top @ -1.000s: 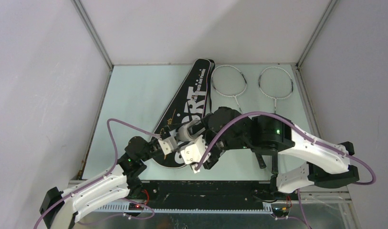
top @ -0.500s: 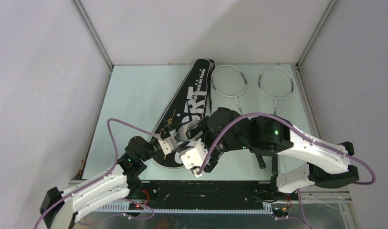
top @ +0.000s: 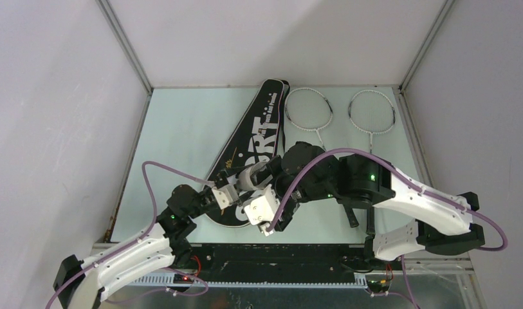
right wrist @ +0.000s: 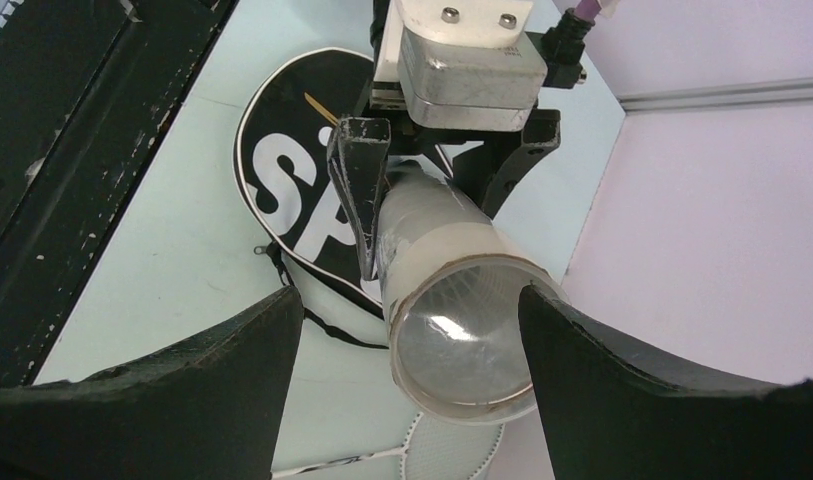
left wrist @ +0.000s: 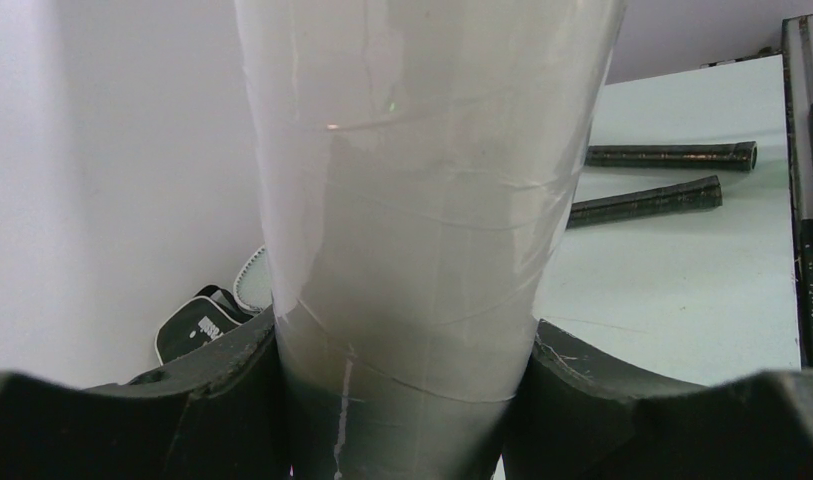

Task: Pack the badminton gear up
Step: Adjust the lid on the shuttle tube.

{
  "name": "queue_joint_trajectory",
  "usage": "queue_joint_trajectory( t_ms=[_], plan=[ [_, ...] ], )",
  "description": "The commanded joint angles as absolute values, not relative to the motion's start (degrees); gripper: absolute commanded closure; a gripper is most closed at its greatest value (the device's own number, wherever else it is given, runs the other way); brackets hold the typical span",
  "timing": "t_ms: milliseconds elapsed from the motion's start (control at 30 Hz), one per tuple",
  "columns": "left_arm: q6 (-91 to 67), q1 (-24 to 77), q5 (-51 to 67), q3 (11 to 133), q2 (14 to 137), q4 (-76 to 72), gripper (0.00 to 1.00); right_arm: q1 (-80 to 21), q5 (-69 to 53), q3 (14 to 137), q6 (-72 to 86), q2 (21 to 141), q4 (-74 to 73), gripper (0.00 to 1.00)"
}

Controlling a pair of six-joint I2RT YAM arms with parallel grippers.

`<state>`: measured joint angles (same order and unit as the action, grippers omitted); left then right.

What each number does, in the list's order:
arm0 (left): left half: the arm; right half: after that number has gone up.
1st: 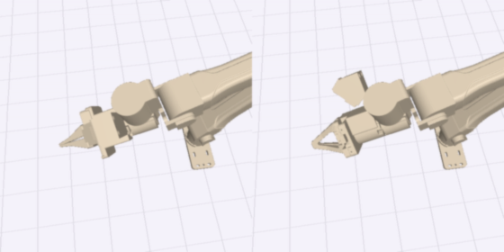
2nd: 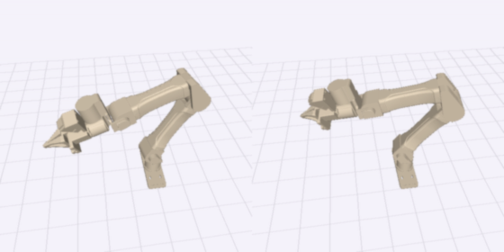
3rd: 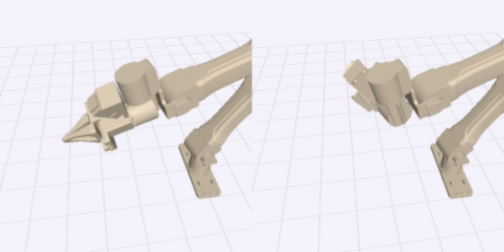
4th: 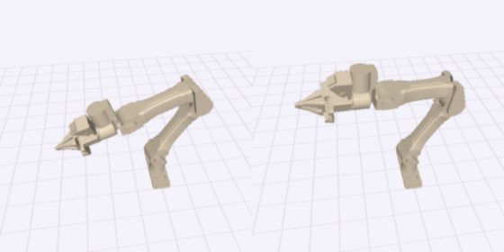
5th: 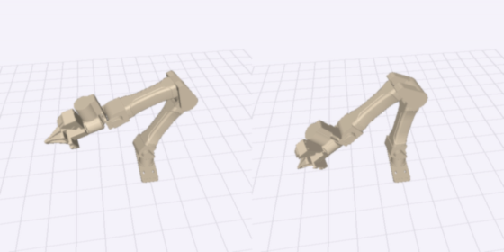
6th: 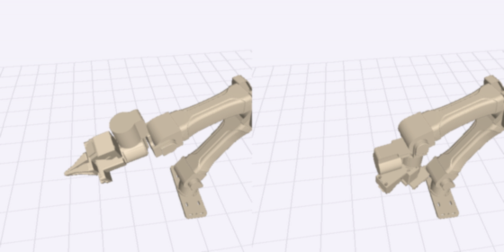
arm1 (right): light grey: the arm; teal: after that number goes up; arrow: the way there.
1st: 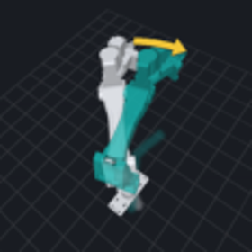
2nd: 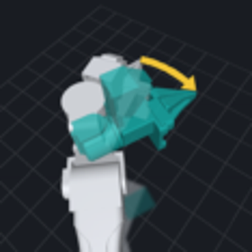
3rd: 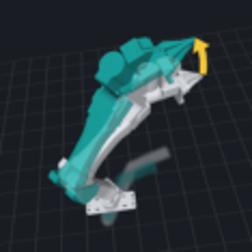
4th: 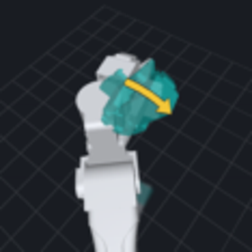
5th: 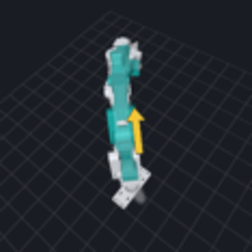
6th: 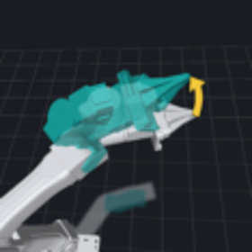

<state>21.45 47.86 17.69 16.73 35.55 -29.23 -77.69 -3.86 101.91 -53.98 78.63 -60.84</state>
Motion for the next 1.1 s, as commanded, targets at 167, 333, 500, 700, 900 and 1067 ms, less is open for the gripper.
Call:
queue_joint_trajectory(
  t_ms=[167,333,500,700,900,1067],
  plan=[
    [20.4,48.0,18.1,17.8,32.9,-28.6,0.42,-75.2,-4.2,98.8,-50.6,76.3,-59.9,0.17],
    [20.3,48.0,18.1,18.1,33.1,-28.1,0.42,-75.4,-5.4,96.9,-51.7,76.1,-58.3,0.17],
    [19.9,48.0,18.5,18.2,33.6,-28.1,0.42,-76.1,-6.0,97.0,-53.6,75.3,-56.2,0.17],
    [19.7,48.0,18.3,18.4,34.2,-28.3,0.42,-76.8,-4.8,96.6,-54.6,74.3,-53.8,0.16],
    [19.8,48.0,18.0,18.3,34.2,-28.2,0.42,-77.9,-4.1,95.5,-54.5,71.1,-52.3,0.16],
    [19.8,48.0,17.8,18.4,34.3,-28.3,0.42,-78.1,-4.1,93.5,-54.6,69.3,-50.8,0.16]
  ],
)
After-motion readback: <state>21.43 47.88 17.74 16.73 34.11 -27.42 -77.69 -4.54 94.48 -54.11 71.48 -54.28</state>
